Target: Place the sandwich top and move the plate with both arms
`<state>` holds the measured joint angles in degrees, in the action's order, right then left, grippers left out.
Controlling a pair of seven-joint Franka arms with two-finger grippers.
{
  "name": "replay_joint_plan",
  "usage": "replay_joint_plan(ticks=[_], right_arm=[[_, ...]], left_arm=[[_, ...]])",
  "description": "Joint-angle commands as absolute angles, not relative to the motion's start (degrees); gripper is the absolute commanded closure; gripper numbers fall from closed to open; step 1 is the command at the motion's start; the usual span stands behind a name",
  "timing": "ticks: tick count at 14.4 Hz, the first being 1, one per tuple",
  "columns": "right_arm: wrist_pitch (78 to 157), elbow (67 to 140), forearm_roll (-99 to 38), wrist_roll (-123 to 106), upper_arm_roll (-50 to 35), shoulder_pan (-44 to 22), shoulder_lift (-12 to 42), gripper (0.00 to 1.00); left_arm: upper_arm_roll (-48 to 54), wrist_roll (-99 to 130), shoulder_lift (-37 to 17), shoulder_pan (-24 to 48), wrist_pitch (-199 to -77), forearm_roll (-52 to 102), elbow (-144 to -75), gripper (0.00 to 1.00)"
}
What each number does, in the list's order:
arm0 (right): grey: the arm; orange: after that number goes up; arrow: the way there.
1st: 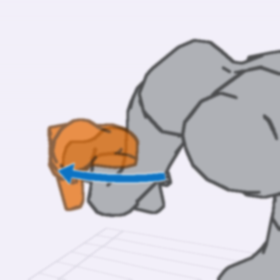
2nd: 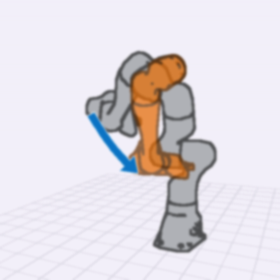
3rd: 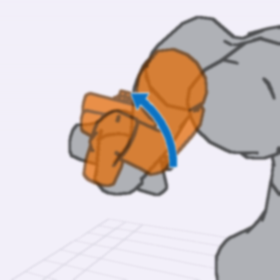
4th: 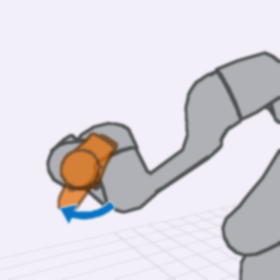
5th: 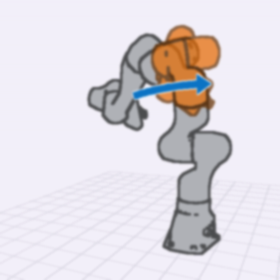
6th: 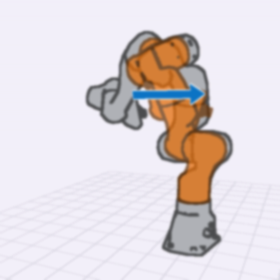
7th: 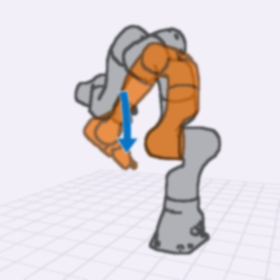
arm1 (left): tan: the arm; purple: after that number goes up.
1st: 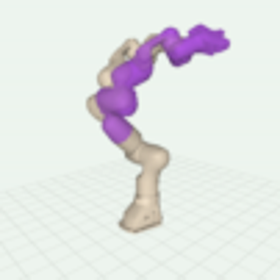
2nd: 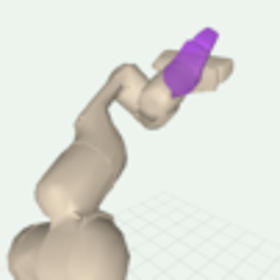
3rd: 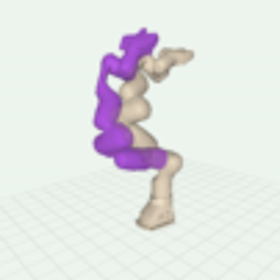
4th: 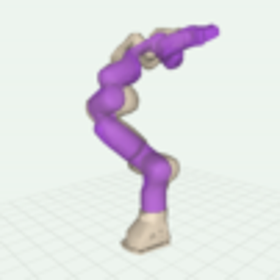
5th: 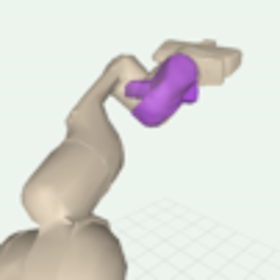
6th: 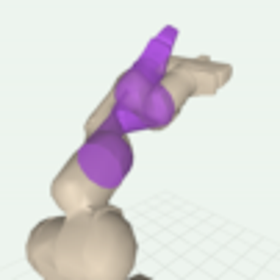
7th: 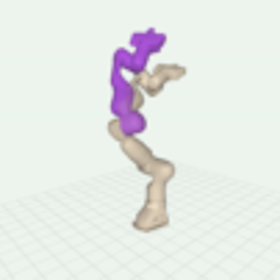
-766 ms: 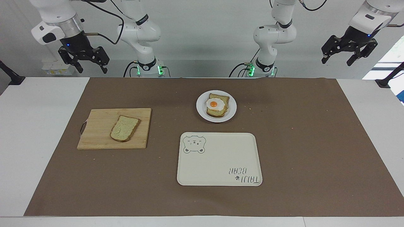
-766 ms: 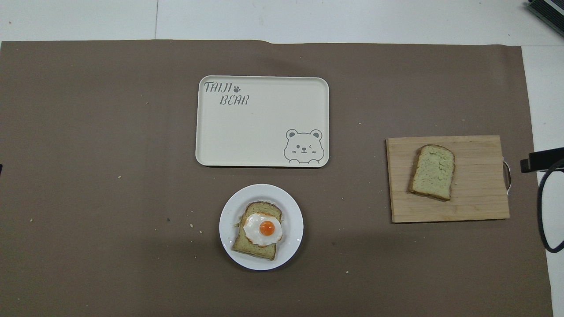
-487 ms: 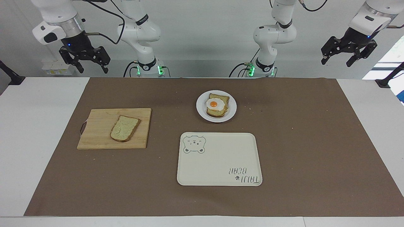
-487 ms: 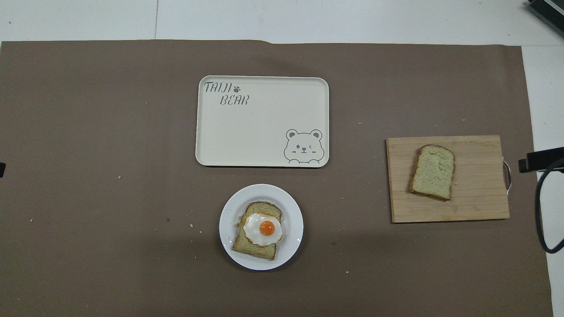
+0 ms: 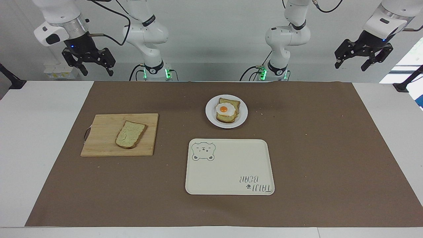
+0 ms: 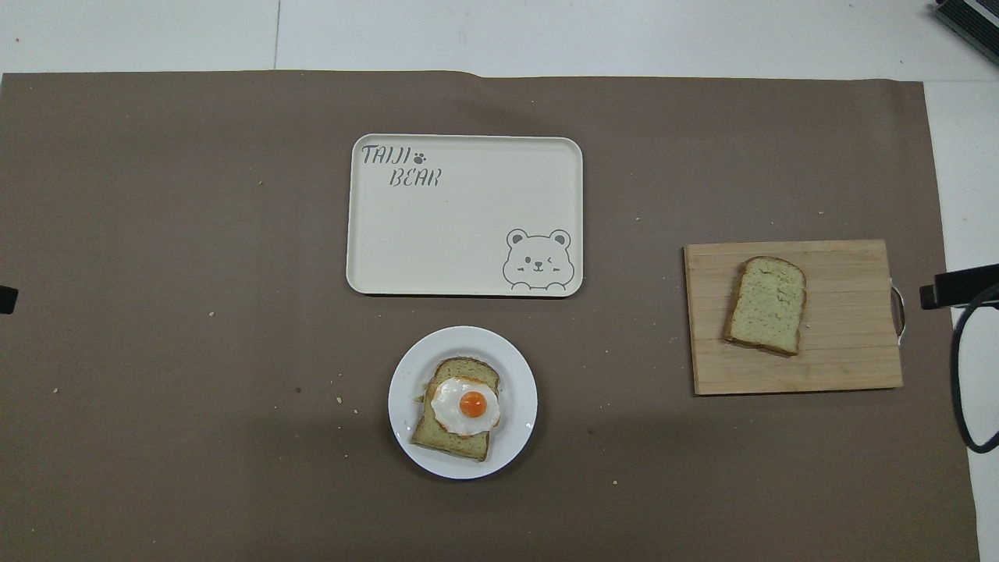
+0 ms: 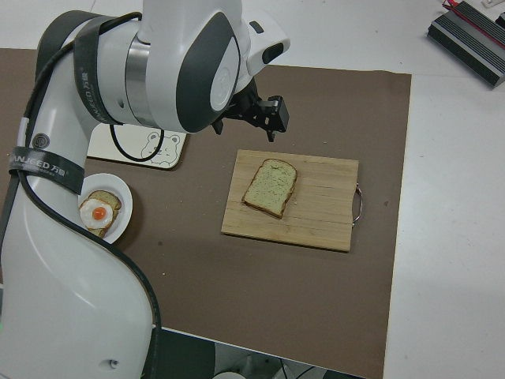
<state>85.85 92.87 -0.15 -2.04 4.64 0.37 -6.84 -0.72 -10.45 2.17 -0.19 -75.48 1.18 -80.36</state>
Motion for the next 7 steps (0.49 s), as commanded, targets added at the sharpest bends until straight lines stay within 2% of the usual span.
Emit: replay_joint_plan(ticks=[1,7], right_arm=[[85.1,92.4,0.3,-2.5,4.4,0.7,-7.0,0.0],[84.5,92.3,1.1,-2.5,4.6,0.6,-7.1,0.0]], left_arm=[[-1.3,-10.1,1.4,0.8,-74.0,1.3,-78.9,0.0],[-1.1,-10.0,0.6,0.9,-73.7,1.2,-78.6,0.0]])
